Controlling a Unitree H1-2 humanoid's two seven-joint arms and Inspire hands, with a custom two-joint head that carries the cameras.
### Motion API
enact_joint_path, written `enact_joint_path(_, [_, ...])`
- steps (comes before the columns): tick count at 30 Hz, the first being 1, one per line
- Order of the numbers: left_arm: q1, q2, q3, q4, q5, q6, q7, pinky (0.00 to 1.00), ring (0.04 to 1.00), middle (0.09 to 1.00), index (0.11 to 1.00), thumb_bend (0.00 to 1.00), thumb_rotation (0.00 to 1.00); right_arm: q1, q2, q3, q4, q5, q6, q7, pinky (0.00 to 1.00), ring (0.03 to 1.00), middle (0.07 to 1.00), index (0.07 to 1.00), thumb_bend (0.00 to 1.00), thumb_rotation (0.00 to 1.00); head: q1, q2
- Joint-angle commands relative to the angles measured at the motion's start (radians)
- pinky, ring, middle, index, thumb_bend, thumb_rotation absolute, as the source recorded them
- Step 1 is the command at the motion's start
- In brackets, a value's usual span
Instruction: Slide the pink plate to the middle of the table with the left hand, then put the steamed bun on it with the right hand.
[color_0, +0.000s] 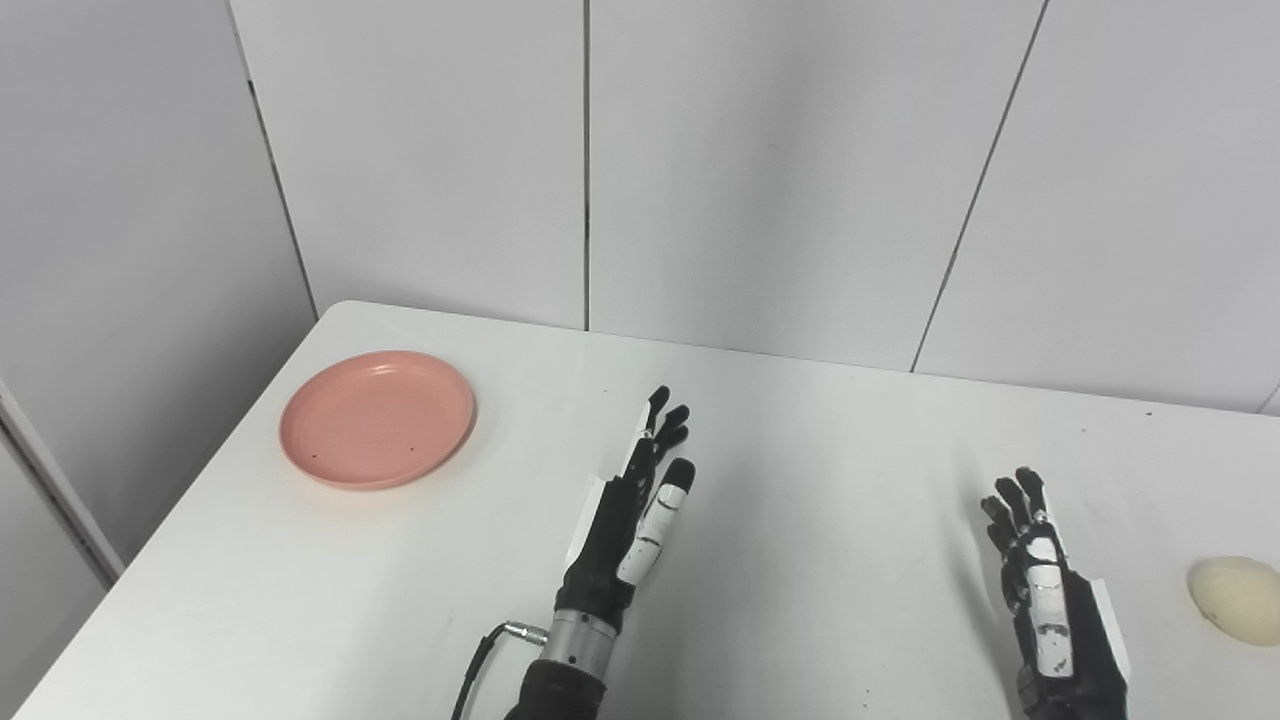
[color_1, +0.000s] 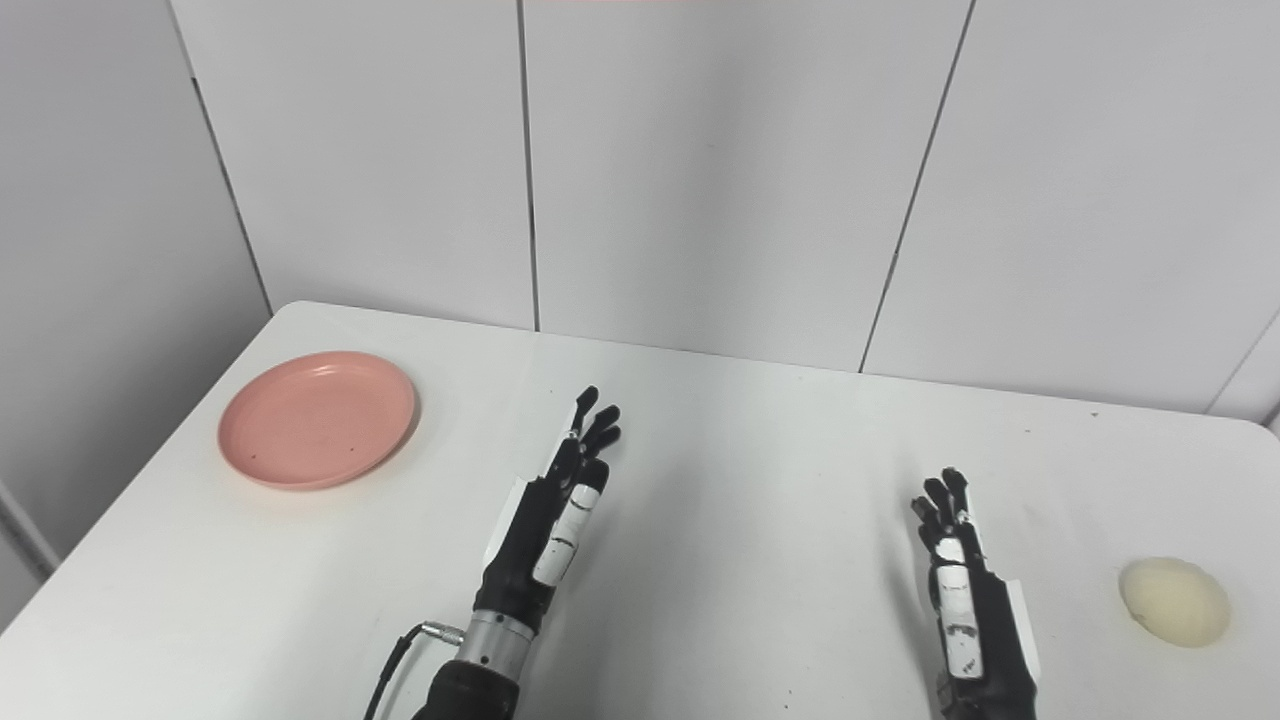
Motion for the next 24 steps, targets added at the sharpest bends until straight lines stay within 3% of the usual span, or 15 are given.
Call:
enact_joint_path(1, [-0.031, -0.006, 0.023, -0.003, -0.011, -0.028, 0.030, 0.98, 0.926, 0.933, 1.000, 0.66, 1.00, 0.051, 0.006, 0.001, 0.053, 0.003, -0.022, 0.009, 1.00, 0.952, 0.970, 0.998, 0.69, 1.00, -0.005, 0.001])
enact_joint_path(5, [-0.095, -0.001, 0.076, -0.038, -0.023, 0.001, 0.048, 1.00, 0.935, 0.892, 0.996, 0.71, 1.00, 0.060, 0.009, 0.004, 0.037, -0.002, -0.019, 0.007, 1.00, 0.949, 0.969, 0.999, 0.69, 1.00, -0.013, 0.005])
enact_joint_path(12, [-0.205, 0.029, 0.158, -0.063, -0.053, 0.009, 0.066, 0.99, 0.850, 0.813, 0.865, 0.76, 1.00, 0.071, 0.009, 0.002, 0.024, -0.006, -0.013, 0.005, 1.00, 0.943, 0.962, 0.994, 0.68, 1.00, -0.017, 0.007])
enact_joint_path(19, [-0.294, 0.047, 0.240, -0.089, -0.112, 0.054, 0.091, 1.00, 0.847, 0.797, 0.882, 0.76, 1.00, 0.083, -0.004, -0.003, 0.017, 0.002, -0.013, 0.016, 1.00, 0.945, 0.963, 0.996, 0.70, 1.00, -0.019, 0.012])
enact_joint_path(24, [-0.327, 0.088, 0.289, -0.094, -0.128, 0.041, 0.110, 0.99, 0.826, 0.790, 0.860, 0.78, 1.00, 0.083, -0.009, -0.012, 0.021, 0.017, -0.006, 0.021, 1.00, 0.946, 0.960, 0.994, 0.71, 1.00, -0.008, 0.016])
